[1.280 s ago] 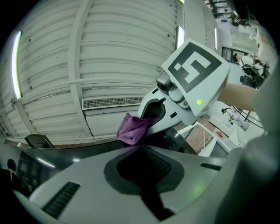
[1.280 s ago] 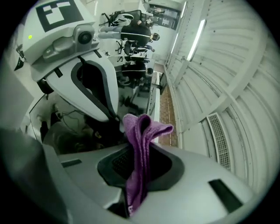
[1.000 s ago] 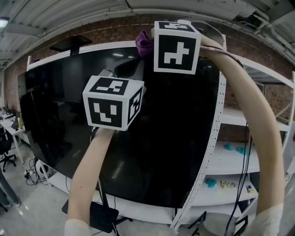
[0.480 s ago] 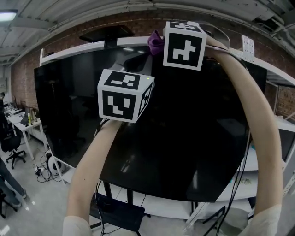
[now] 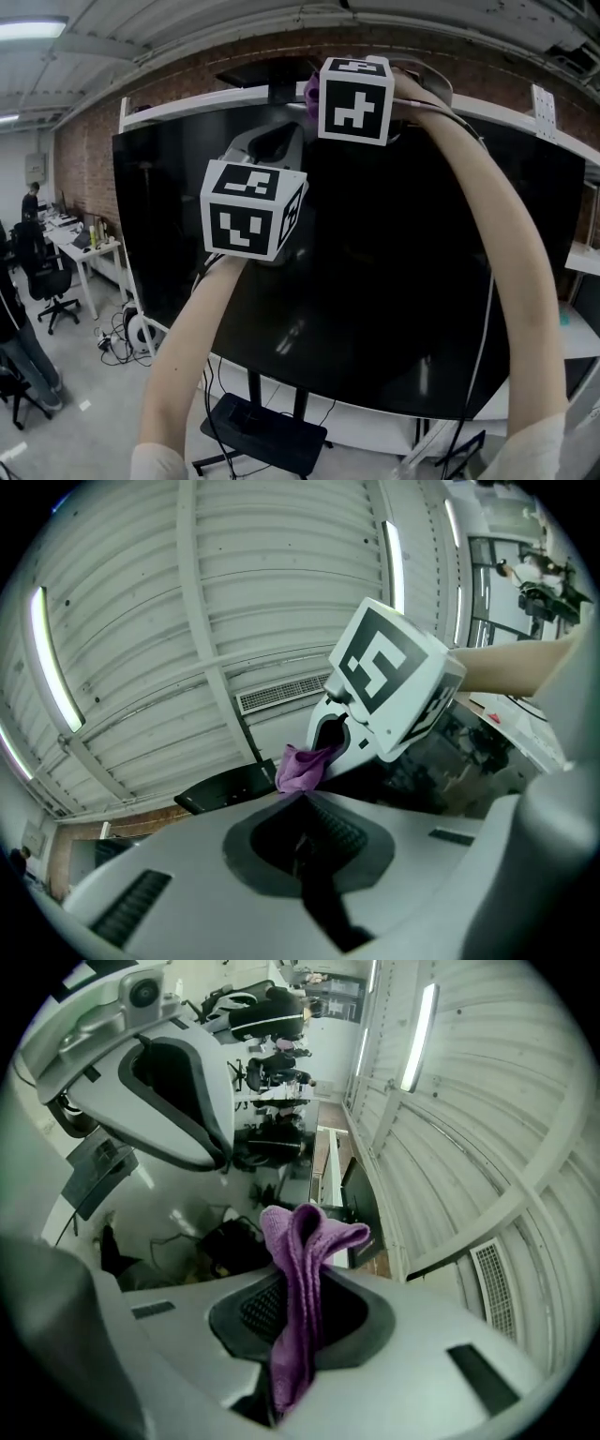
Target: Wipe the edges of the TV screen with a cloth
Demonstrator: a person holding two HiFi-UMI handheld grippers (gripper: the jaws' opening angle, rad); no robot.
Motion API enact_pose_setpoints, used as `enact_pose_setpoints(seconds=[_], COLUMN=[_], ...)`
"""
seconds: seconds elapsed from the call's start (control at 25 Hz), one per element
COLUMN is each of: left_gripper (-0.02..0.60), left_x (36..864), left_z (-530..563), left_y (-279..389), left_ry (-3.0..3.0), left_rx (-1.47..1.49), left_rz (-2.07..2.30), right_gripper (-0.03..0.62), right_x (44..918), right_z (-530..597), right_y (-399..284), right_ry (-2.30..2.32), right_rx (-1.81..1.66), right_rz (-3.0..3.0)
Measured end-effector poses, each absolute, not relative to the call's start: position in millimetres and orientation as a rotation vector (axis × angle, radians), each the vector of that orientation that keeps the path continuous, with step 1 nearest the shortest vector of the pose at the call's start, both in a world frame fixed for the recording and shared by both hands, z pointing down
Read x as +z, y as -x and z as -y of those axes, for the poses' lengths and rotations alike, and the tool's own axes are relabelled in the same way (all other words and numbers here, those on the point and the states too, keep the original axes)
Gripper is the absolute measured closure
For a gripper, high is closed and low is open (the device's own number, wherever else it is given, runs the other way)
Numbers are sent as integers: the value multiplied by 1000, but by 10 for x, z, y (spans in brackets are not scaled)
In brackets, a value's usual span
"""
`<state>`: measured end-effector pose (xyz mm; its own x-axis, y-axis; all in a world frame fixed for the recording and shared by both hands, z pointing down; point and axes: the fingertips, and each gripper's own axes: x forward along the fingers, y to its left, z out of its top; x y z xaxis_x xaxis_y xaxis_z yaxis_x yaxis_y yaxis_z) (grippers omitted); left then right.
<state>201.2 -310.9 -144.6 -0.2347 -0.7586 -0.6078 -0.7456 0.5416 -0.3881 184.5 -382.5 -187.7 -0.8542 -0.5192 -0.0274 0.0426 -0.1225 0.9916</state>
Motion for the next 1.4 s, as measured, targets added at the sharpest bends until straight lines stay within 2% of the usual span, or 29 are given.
enact_pose_setpoints(seconds=[0.4,0.92,1.4], left_gripper=[566,566,566], left_x=[-1220,-1575,-1511], left_z=[2857,2893,2758], left_y=[-1268,-763,-136], left_ry=[1207,1294,1348], left_rx=[-50,-49,37], left_rz=[-1997,-1837,-1821], right_gripper=[543,543,543], right_x=[-1848,-1889,-1901], right_z=[3669,3445,3065], right_y=[-1495,-910,-378], right_ry=[-607,-529,-494], right_rx=[-2036,-1933,-1901], right_rz=[1736,1849,1873])
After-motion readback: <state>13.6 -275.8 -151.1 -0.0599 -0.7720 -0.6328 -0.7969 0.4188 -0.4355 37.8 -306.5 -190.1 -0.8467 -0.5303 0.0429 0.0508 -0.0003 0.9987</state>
